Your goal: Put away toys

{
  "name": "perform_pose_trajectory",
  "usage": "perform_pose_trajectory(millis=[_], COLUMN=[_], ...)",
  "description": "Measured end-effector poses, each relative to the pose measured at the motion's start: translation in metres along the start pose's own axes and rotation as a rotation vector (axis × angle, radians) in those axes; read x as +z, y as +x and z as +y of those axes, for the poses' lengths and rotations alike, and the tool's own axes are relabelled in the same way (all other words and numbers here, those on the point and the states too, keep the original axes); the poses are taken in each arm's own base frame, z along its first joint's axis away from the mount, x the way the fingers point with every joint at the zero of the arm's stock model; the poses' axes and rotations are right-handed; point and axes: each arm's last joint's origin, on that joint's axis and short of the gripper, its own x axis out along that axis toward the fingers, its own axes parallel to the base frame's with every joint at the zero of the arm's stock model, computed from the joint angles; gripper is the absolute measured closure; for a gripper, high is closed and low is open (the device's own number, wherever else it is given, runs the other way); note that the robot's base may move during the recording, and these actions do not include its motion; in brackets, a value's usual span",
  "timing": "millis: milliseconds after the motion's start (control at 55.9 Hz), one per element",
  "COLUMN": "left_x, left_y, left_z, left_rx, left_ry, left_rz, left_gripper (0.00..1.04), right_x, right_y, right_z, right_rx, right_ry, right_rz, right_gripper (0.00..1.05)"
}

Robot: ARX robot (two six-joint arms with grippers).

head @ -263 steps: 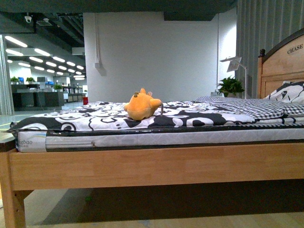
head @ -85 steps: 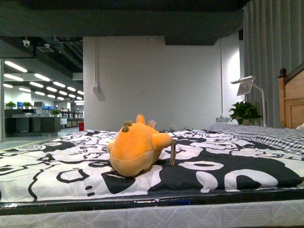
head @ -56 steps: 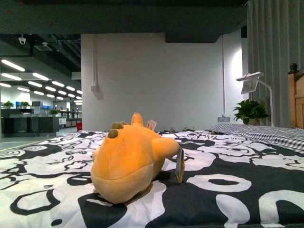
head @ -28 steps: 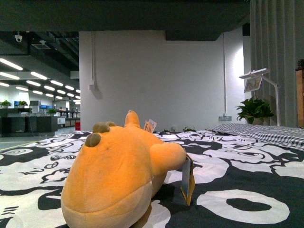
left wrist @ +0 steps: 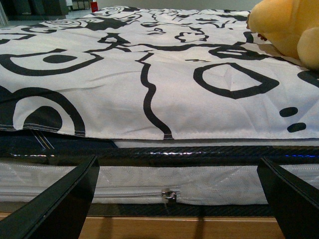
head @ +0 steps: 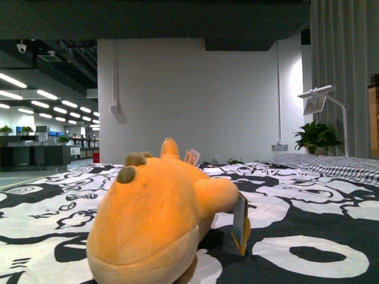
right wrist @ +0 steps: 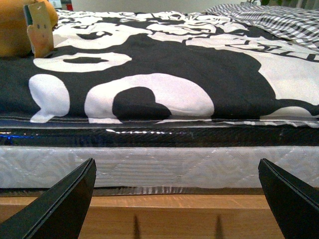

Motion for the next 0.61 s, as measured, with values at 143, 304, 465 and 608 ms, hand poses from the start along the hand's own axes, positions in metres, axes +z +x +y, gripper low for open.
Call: perform_pose_trajectory(millis=[143, 304, 465, 608], left_x=[0.0000, 0.0000, -0.0002, -0.0002], left_y=[0.0000, 0.0000, 0.0001, 0.0001], left_z=[0.0000, 0.0000, 0.0000, 0.0000], left_rx=[0.000, 0.000, 0.000, 0.001], left_ry=[0.000, 0.000, 0.000, 0.000], left_rz=[0.000, 0.000, 0.002, 0.002], left_gripper=[0.06, 0.06, 0.06, 0.06], right_x=[0.0000, 0.0001, 0.0000, -0.0001], right_y=[0.0000, 0.0000, 0.0000, 0.0000], right_z=[0.0000, 0.0000, 0.0000, 0.0001], right_rx=[0.000, 0.000, 0.000, 0.002], right_ry=[0.000, 0.000, 0.000, 0.000], right_rz=[0.000, -0.001, 0.000, 0.001], right_gripper=[0.06, 0.06, 0.06, 0.06])
